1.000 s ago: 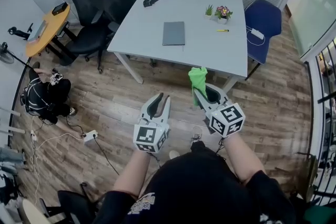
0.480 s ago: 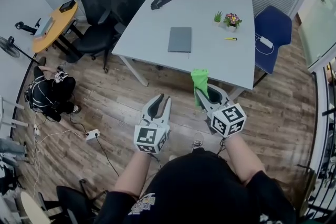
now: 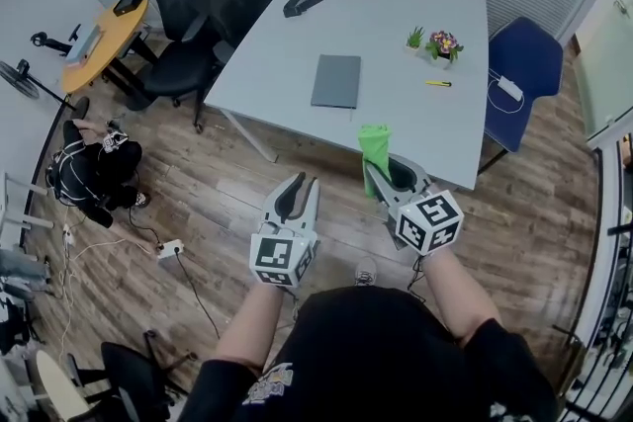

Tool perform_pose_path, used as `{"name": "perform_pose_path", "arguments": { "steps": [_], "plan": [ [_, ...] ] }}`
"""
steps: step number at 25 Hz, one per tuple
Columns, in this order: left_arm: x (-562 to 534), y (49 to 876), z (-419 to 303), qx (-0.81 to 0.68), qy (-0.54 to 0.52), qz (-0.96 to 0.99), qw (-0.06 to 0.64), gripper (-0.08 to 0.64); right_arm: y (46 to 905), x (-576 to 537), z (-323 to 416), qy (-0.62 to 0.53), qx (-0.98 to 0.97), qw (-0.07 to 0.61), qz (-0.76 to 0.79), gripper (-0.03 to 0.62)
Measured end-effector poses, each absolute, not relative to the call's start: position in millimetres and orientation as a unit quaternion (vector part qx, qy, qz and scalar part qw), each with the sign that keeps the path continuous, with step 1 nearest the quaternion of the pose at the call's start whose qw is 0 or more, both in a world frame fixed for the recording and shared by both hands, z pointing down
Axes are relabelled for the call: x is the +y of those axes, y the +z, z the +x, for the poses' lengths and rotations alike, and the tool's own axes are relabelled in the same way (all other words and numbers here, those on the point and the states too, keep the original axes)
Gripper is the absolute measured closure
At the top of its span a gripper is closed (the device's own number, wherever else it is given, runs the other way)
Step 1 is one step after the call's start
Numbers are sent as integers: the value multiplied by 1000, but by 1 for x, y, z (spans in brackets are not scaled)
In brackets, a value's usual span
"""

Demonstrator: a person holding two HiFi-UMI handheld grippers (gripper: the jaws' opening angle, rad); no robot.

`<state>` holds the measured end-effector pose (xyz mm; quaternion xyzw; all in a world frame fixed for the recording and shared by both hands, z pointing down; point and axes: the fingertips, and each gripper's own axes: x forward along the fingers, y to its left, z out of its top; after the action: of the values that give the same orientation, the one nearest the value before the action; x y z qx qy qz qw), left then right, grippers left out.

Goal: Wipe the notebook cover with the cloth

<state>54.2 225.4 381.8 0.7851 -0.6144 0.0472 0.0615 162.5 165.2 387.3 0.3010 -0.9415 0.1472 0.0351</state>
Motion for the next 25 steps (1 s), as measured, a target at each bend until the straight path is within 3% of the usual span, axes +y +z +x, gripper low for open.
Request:
{"name": "perform_pose_path", "arguments": {
  "steps": [7, 16, 25],
  "plan": [
    [198, 380, 64, -617, 45, 783, 63, 485, 386, 141, 175, 147, -943, 40, 297, 480],
    [165, 381, 56, -607, 55, 791, 52, 341, 389, 111, 168, 149, -938, 39, 310, 480],
    [95, 395, 13, -562, 60, 823, 54, 308, 399, 53, 134, 158, -917, 40, 365, 480]
  ]
}}
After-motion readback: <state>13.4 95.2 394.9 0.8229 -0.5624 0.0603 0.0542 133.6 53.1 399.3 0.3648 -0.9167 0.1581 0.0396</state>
